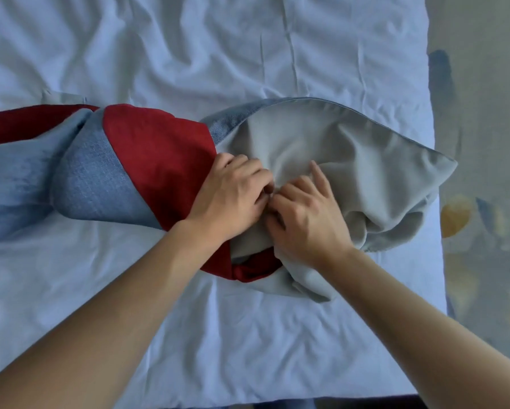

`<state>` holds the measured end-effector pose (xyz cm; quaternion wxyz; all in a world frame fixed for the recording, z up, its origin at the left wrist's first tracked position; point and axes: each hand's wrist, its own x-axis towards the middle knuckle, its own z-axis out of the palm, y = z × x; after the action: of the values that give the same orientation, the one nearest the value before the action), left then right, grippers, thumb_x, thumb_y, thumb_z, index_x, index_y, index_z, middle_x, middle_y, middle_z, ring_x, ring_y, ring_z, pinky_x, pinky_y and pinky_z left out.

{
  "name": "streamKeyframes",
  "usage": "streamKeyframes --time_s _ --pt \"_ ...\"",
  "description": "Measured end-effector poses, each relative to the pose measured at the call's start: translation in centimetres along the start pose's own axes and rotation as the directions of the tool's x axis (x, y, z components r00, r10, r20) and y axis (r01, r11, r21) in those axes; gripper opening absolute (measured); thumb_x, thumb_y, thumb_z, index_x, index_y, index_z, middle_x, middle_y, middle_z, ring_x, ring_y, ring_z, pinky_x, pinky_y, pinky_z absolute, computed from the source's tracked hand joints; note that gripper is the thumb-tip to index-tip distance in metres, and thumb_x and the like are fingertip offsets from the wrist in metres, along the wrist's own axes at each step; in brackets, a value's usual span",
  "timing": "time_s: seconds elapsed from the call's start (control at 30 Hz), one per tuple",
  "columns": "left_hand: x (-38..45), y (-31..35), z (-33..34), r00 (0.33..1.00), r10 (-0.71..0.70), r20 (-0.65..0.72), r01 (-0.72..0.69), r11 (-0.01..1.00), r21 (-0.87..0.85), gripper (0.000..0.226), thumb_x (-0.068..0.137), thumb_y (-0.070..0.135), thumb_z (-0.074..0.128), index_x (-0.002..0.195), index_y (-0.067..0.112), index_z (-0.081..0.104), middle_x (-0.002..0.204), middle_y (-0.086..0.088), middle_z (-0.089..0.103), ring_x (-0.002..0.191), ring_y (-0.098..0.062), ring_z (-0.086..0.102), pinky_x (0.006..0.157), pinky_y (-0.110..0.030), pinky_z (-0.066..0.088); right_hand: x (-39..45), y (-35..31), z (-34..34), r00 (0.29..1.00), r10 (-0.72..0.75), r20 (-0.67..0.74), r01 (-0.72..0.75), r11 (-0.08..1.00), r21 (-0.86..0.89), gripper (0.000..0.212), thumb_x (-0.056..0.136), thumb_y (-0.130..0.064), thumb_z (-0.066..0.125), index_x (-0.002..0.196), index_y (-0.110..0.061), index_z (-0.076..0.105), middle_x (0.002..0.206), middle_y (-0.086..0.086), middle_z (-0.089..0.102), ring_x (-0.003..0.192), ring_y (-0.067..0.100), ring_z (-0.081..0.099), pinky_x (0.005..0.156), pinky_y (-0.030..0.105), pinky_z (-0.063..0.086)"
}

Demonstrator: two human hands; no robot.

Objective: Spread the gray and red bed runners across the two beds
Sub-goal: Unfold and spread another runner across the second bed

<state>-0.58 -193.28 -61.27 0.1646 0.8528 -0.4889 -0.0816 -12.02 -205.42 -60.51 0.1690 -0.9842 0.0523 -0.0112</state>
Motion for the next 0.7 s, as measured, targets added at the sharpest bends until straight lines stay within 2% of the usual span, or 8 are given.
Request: streamKeyframes --time_s 0.2,0.27,0.37,0.43,0.5,0.57,0.63,0.7 --pt "-2.5 3.3 0.8 0.997 0.061 0.04 -0.057 0.995 -0.076 0.018 0.081 0.032 0.06 0.073 0.016 0.062 0.075 -0.001 0.058 0.078 -0.025 0.055 0.079 -0.039 0.04 -2.3 4.0 -1.4 0.979 0.188 -0.085 -0.196 0.974 -0.11 0.014 0.085 -0.021 0.066 0.075 -0.013 0.07 0.075 0.004 0.063 0.084 0.03 0.06 0.116 0.052 0.029" --pt "-4.0 4.1 1.3 0.989 0.103 0.111 -0.095 0.993 -0.073 0.03 0.08 0.047 0.062 0.073 0.018 0.063 0.075 0.001 0.059 0.075 -0.022 0.053 0.078 -0.038 0.041 -3.5 4.3 -1.7 0.965 0.216 -0.15 -0.232 0.968 -0.097 0.011 0.083 -0.019 0.068 0.073 -0.014 0.068 0.074 0.002 0.063 0.082 0.028 0.059 0.116 0.053 0.03" --pt "-5.9 5.4 2.0 0.949 0.106 0.296 -0.133 0.988 0.073 0.047 0.065 0.065 0.068 0.078 0.019 0.065 0.076 0.0 0.059 0.074 -0.022 0.053 0.075 -0.037 0.039 -5.5 3.9 -1.7 0.947 0.255 -0.194 -0.277 0.956 -0.099 0.011 0.084 -0.016 0.071 0.073 -0.013 0.068 0.074 0.002 0.062 0.081 0.028 0.059 0.115 0.053 0.031" --pt "-6.6 6.2 2.4 0.937 0.067 0.342 -0.122 0.982 0.141 0.039 0.062 0.054 0.075 0.077 0.019 0.064 0.073 0.0 0.059 0.071 -0.022 0.054 0.072 -0.036 0.039 -6.7 3.6 -1.5 0.939 0.278 -0.202 -0.302 0.948 -0.101 0.012 0.086 -0.016 0.071 0.074 -0.013 0.069 0.075 0.002 0.063 0.082 0.029 0.06 0.114 0.054 0.032" --pt "-6.7 6.3 2.7 0.949 0.065 0.308 -0.117 0.981 0.153 0.019 0.065 0.032 0.077 0.072 0.019 0.064 0.068 0.0 0.059 0.068 -0.022 0.055 0.069 -0.036 0.041 -7.4 3.4 -1.5 0.928 0.297 -0.224 -0.325 0.941 -0.096 0.011 0.086 -0.017 0.071 0.076 -0.013 0.07 0.075 0.002 0.064 0.083 0.03 0.06 0.114 0.054 0.033" --pt "-6.3 6.1 2.7 0.968 0.065 0.241 -0.106 0.982 0.158 0.011 0.068 0.016 0.074 0.068 0.02 0.063 0.064 -0.001 0.058 0.066 -0.023 0.056 0.068 -0.036 0.041 -7.7 3.2 -1.6 0.915 0.309 -0.26 -0.34 0.937 -0.082 0.009 0.086 -0.017 0.07 0.078 -0.013 0.071 0.077 0.002 0.065 0.085 0.029 0.061 0.114 0.053 0.032" --pt "-5.7 5.7 2.7 0.984 0.057 0.169 -0.084 0.983 0.161 0.011 0.071 0.014 0.073 0.068 0.018 0.063 0.065 -0.002 0.06 0.066 -0.025 0.056 0.069 -0.037 0.041 -7.8 2.9 -1.8 0.903 0.313 -0.295 -0.347 0.936 -0.068 0.008 0.086 -0.018 0.069 0.08 -0.014 0.072 0.079 0.001 0.066 0.088 0.03 0.061 0.114 0.053 0.032" --pt "-5.2 5.5 2.7 0.983 0.058 0.174 -0.087 0.982 0.165 0.014 0.075 0.027 0.074 0.069 0.018 0.065 0.067 -0.002 0.063 0.069 -0.025 0.058 0.072 -0.037 0.041 -7.8 2.4 -2.1 0.892 0.316 -0.323 -0.351 0.935 -0.057 0.008 0.087 -0.018 0.068 0.082 -0.014 0.072 0.081 0.001 0.066 0.09 0.029 0.062 0.114 0.053 0.032"
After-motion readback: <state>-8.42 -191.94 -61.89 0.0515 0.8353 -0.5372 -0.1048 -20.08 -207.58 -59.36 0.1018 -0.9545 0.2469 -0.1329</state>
